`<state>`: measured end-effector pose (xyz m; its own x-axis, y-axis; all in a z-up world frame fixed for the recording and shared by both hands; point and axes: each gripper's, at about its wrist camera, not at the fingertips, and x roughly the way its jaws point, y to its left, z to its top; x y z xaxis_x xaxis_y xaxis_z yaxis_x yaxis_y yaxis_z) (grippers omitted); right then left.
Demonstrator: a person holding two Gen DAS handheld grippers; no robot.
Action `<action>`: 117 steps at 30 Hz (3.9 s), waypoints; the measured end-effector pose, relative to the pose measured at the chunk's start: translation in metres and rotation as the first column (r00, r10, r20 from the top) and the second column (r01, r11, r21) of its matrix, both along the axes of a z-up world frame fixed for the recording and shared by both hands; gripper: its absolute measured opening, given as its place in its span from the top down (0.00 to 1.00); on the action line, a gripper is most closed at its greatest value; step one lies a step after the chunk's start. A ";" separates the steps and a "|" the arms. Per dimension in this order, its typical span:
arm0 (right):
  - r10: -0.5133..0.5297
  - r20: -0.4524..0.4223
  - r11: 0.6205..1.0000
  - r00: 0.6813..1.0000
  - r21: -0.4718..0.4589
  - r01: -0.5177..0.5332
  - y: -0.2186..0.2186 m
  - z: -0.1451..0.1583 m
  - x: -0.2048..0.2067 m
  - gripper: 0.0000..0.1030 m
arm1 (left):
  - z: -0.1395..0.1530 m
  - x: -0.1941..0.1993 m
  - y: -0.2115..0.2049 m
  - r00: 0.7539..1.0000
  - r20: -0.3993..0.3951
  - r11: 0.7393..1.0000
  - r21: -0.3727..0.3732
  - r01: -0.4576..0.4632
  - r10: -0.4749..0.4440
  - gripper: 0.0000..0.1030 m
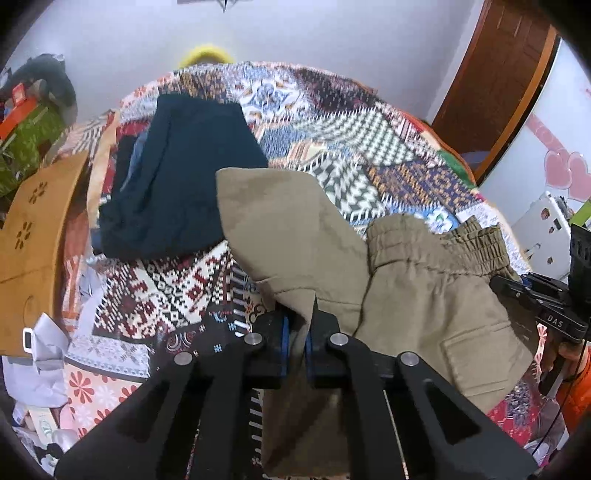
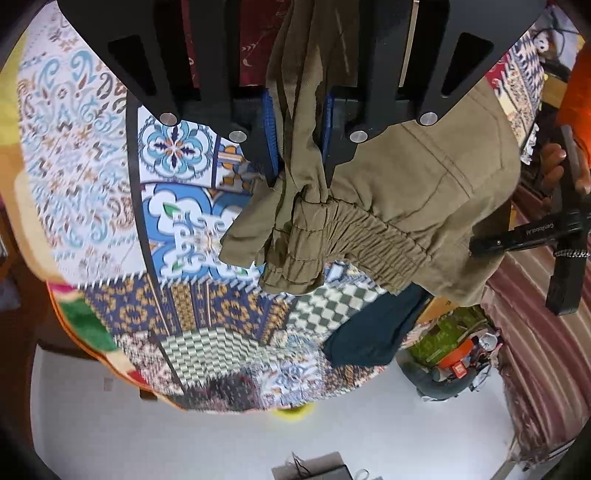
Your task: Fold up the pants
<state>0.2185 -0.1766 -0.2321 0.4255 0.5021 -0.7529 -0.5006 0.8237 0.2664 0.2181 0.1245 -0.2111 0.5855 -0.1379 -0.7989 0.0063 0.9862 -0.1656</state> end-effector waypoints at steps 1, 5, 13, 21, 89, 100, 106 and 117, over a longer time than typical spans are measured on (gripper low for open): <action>0.004 0.016 1.000 1.000 0.004 -0.004 0.002 0.006 0.000 0.83 | 0.005 -0.001 0.001 1.000 0.011 1.000 0.002 0.001 -0.001 0.94; 0.030 0.074 1.000 0.997 0.000 -0.030 0.012 0.027 0.001 0.83 | 0.025 -0.003 0.004 0.999 0.053 1.000 0.021 -0.010 0.009 0.95; 0.058 0.181 0.998 0.982 0.005 -0.060 0.044 0.065 0.019 0.83 | 0.065 0.004 0.028 0.987 0.152 0.997 0.053 -0.065 0.056 0.95; 0.084 0.232 0.996 0.969 0.015 -0.090 0.092 0.085 0.059 0.83 | 0.087 0.032 0.077 0.969 0.205 0.987 0.055 -0.150 0.136 0.95; 0.124 0.635 0.955 0.762 0.132 -0.265 0.118 0.210 -0.108 0.63 | 0.198 -0.169 0.021 0.789 0.593 0.945 0.138 -0.296 0.160 0.45; 0.024 0.691 0.954 0.722 0.200 -0.222 0.101 0.213 -0.155 0.13 | 0.211 -0.234 -0.005 0.693 0.696 0.931 0.101 -0.350 0.185 0.13; -0.016 0.676 0.954 0.737 0.231 -0.192 0.095 0.215 -0.156 0.00 | 0.213 -0.247 -0.013 0.674 0.717 0.931 0.098 -0.350 0.178 0.04; -0.015 0.675 0.958 0.737 0.220 -0.182 0.089 0.210 -0.167 0.00 | 0.214 -0.253 -0.017 0.671 0.721 0.936 0.089 -0.340 0.175 0.01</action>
<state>0.0519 -0.0871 -0.0217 0.7121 0.6896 -0.1318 -0.6923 0.7209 0.0308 -0.0345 0.1071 0.0027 0.9663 0.2167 -0.1393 -0.2217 0.9749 -0.0214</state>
